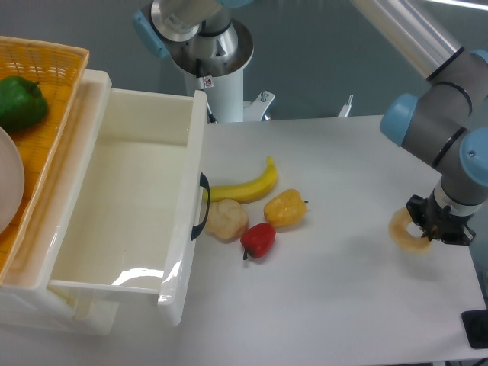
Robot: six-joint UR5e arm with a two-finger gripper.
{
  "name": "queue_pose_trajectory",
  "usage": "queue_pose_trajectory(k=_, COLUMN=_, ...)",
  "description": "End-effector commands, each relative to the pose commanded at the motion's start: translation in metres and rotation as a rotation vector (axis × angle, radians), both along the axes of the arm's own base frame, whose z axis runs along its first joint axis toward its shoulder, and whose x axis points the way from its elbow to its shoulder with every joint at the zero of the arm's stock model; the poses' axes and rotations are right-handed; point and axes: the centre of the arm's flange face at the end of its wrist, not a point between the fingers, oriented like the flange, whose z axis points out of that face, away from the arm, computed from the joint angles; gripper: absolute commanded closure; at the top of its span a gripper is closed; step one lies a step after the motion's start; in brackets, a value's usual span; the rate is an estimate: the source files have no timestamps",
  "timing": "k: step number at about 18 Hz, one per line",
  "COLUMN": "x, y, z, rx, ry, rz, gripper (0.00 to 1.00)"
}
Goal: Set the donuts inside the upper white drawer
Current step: 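Hold the tan donut in the gripper and begin lifting it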
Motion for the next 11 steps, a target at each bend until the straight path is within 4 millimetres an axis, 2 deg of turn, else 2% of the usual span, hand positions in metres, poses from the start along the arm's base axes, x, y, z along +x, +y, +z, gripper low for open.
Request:
queue_pose_trajectory(k=7, x=0.006, y=0.003, z=0.001, rx=0.013, ry=-0.007, rz=0.004, gripper=1.00)
queue_pose_trajectory(k=11, x=0.016, y=0.007, z=0.019, rx=0.048, ry=-0.002, rz=0.034, gripper=1.00)
